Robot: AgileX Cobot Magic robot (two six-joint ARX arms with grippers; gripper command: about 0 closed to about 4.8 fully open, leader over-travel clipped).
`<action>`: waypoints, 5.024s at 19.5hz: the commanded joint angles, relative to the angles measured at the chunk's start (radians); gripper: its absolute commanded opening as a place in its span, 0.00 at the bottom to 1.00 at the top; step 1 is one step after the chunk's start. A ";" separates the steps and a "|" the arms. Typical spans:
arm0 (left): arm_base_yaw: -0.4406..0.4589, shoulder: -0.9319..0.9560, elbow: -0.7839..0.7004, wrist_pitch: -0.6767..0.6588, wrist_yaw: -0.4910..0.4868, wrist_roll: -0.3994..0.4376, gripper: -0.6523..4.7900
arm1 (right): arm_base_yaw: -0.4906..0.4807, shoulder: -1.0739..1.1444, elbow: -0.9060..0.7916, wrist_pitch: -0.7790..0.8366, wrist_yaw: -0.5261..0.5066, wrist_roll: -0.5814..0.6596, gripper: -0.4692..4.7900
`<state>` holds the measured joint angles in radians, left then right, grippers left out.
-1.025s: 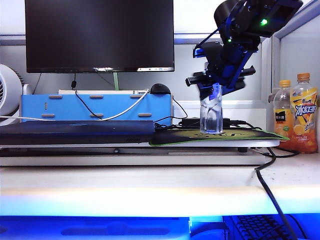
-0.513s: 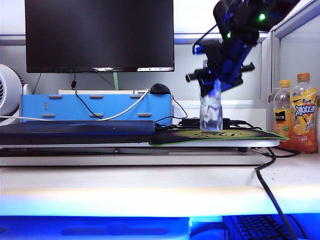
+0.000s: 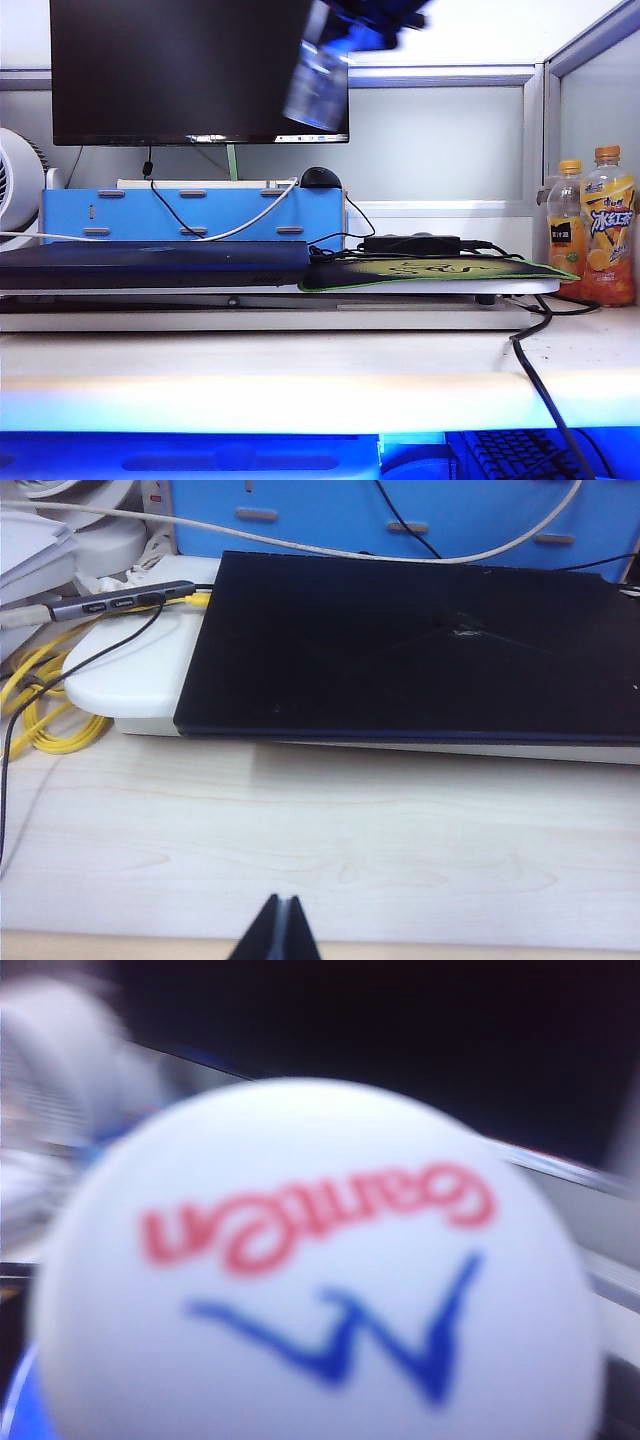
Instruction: Pick up the mineral water bottle and place it on the laptop.
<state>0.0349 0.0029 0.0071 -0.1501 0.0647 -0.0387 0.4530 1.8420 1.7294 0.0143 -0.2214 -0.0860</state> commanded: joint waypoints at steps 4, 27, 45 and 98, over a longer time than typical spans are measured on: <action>0.000 -0.002 0.000 -0.002 0.003 0.001 0.12 | 0.100 0.047 0.013 0.069 -0.026 0.007 0.08; 0.000 -0.002 0.000 -0.002 0.003 0.001 0.12 | 0.235 0.225 0.013 -0.071 0.046 -0.076 0.08; 0.000 -0.002 0.000 -0.002 0.003 0.001 0.12 | 0.253 -0.082 0.013 0.044 0.241 -0.099 1.00; 0.000 -0.002 0.000 -0.002 0.003 0.002 0.12 | -0.397 -1.732 -1.627 0.028 0.114 0.098 0.15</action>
<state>0.0349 0.0032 0.0071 -0.1501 0.0647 -0.0387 0.0582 0.1089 0.1173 0.0349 -0.1062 0.0082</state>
